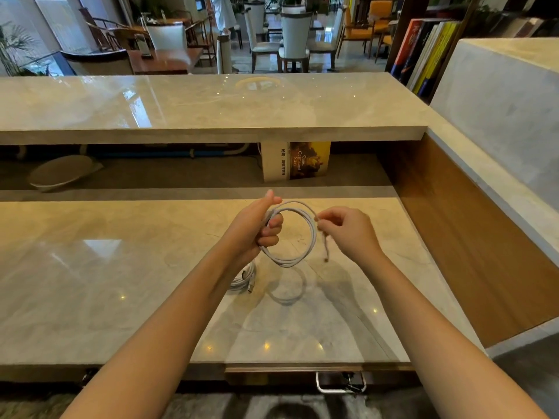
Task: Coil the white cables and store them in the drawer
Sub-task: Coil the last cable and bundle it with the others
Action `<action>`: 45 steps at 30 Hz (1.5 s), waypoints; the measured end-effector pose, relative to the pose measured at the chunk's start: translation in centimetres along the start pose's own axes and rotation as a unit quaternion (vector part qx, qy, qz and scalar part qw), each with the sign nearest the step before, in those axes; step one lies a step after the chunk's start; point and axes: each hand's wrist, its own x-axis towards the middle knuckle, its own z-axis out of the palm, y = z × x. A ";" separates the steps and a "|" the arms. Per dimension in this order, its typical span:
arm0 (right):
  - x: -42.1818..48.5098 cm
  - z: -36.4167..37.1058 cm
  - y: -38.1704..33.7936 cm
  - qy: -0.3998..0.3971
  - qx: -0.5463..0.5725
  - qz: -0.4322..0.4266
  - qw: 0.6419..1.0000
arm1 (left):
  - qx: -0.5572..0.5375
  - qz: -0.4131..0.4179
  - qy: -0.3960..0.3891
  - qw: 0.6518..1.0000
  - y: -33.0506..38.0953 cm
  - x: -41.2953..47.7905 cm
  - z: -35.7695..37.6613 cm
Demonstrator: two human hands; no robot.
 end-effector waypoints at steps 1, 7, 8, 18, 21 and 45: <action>0.2 -0.3 0.1 0.041 -0.047 -0.025 0.998 | -0.028 -0.003 -0.007 1.000 0.1 0.0 -0.1; -0.4 0.5 -0.2 -0.049 0.013 0.028 0.998 | 0.018 0.049 -0.021 0.998 -0.5 0.3 -0.1; -0.8 0.7 -0.5 -0.089 0.092 0.064 0.990 | 0.049 0.064 -0.013 0.997 -0.6 0.3 0.0; -2.4 1.1 -0.9 -0.197 0.469 0.223 0.831 | 0.289 0.210 0.098 0.929 -1.8 0.6 -0.2; -2.7 1.8 -1.4 -0.168 0.443 0.199 0.858 | 0.329 0.242 0.089 0.909 -2.3 0.8 0.0; -2.0 2.5 -0.5 -0.091 -0.140 0.019 0.986 | 0.248 0.137 0.134 0.950 -3.4 2.1 -2.4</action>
